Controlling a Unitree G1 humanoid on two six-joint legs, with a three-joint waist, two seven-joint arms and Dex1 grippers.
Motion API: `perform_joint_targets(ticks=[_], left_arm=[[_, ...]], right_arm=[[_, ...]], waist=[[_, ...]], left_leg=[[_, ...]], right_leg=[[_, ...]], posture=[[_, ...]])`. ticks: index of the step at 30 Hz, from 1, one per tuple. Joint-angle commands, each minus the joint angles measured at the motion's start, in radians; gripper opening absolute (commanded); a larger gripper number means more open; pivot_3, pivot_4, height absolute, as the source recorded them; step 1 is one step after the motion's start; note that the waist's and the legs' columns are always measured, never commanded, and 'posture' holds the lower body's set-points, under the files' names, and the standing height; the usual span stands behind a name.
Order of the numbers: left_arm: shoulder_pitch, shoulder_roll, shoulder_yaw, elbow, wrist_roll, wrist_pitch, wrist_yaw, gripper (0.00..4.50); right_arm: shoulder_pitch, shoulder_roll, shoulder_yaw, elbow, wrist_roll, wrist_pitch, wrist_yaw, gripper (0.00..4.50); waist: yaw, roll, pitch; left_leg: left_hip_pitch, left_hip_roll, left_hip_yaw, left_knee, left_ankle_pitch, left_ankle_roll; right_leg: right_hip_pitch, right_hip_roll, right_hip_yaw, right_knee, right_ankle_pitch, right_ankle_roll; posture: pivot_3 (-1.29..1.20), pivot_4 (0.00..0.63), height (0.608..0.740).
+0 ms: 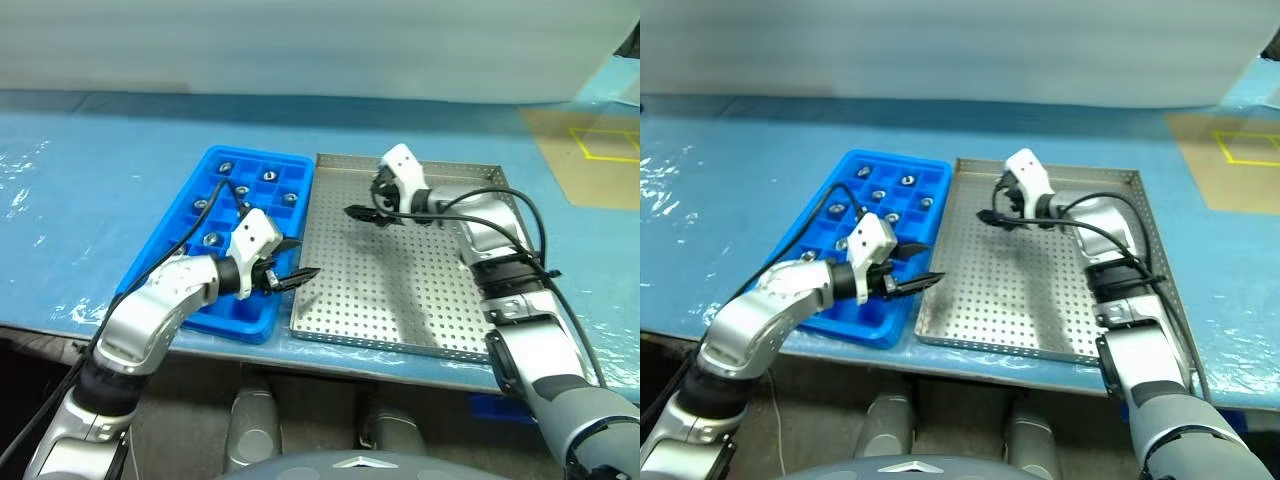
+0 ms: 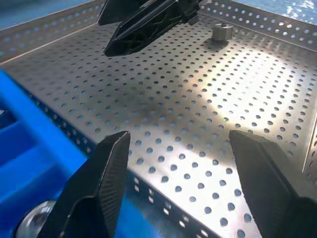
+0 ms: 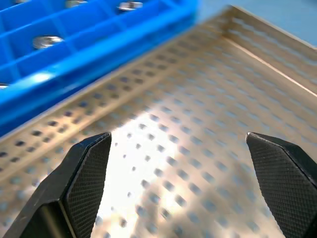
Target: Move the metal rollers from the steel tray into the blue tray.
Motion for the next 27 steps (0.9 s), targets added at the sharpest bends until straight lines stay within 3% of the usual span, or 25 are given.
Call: perform_joint_targets(ticks=[1, 8, 15, 27], left_arm=[[-0.066, -0.017, -0.038, 0.072, 0.035, -0.064, -0.051, 3.37], [-0.177, -0.07, -0.09, 0.209, 0.092, -0.098, -0.097, 3.37], [-0.248, -0.114, -0.132, 0.285, 0.153, -0.118, -0.115, 3.37], [-0.25, -0.143, -0.128, 0.278, 0.177, -0.113, -0.121, 3.37]], right_arm=[[0.033, -0.028, -0.092, -0.083, 0.031, 0.035, -0.067, 4.44], [0.106, -0.052, -0.201, -0.106, 0.048, 0.047, -0.175, 4.44], [0.148, -0.09, -0.258, -0.066, 0.053, 0.072, -0.251, 4.44], [0.227, -0.156, -0.266, -0.079, 0.094, 0.148, -0.221, 4.44]], waist=[[-0.019, 0.0, 0.0], [-0.058, 0.0, 0.0], [-0.066, 0.0, 0.0], [-0.066, 0.0, 0.0]], left_leg=[[0.001, 0.0, 0.0, 0.0, 0.0, 0.0], [0.002, 0.0, 0.001, 0.0, 0.0, 0.001], [0.002, 0.0, 0.002, 0.0, -0.001, 0.001], [0.003, 0.0, 0.002, 0.001, -0.001, 0.003]], right_leg=[[0.0, 0.0, 0.0, 0.0, 0.0, 0.0], [0.0, 0.0, 0.001, 0.0, 0.001, -0.001], [0.001, 0.0, 0.001, -0.001, 0.001, -0.001], [0.003, 0.0, 0.001, -0.002, 0.001, -0.002]], posture=[[-0.05, 0.15, 0.74], [-0.09, 0.15, 0.74], [-0.16, 0.15, 0.74], [-0.16, 0.15, 0.74]])
